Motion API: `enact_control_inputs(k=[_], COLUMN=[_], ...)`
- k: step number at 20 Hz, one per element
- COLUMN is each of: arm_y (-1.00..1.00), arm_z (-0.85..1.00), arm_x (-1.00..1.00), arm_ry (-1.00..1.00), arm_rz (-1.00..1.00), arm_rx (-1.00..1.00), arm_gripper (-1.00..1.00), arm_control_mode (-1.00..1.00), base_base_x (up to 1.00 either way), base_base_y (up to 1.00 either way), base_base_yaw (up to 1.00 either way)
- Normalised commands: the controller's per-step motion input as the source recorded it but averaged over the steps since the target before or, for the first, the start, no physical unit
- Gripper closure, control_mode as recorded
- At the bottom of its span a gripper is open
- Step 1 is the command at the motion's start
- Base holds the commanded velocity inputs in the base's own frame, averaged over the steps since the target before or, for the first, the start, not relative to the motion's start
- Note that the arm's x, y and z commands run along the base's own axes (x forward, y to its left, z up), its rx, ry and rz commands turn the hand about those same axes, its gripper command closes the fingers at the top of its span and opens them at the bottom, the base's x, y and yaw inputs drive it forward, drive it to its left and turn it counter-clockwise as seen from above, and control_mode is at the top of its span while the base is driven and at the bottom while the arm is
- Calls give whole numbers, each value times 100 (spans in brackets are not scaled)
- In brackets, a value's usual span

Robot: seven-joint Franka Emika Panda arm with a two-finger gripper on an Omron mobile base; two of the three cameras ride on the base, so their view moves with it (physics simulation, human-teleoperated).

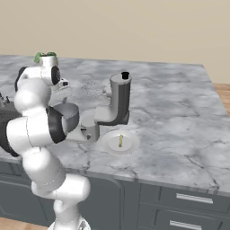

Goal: Add butter and sugar cubes to the stand mixer bowl and then turn on the stand mixer to begin making frosting.

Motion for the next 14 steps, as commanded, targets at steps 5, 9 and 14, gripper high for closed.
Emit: enact_control_inputs(k=[5,9,14], arm_y=[-34,-52,-69], arm_z=[21,14,16], arm_x=[-100,-89,-43], arm_ry=[-9,-5,-4], arm_rz=[0,-1,-4], arm_rx=[9,9,8], arm_gripper=[-100,-100,-100], arm_control_mode=[-100,-100,-100], base_base_x=[0,0,0], base_base_y=[0,0,0], base_base_yaw=[0,0,0])
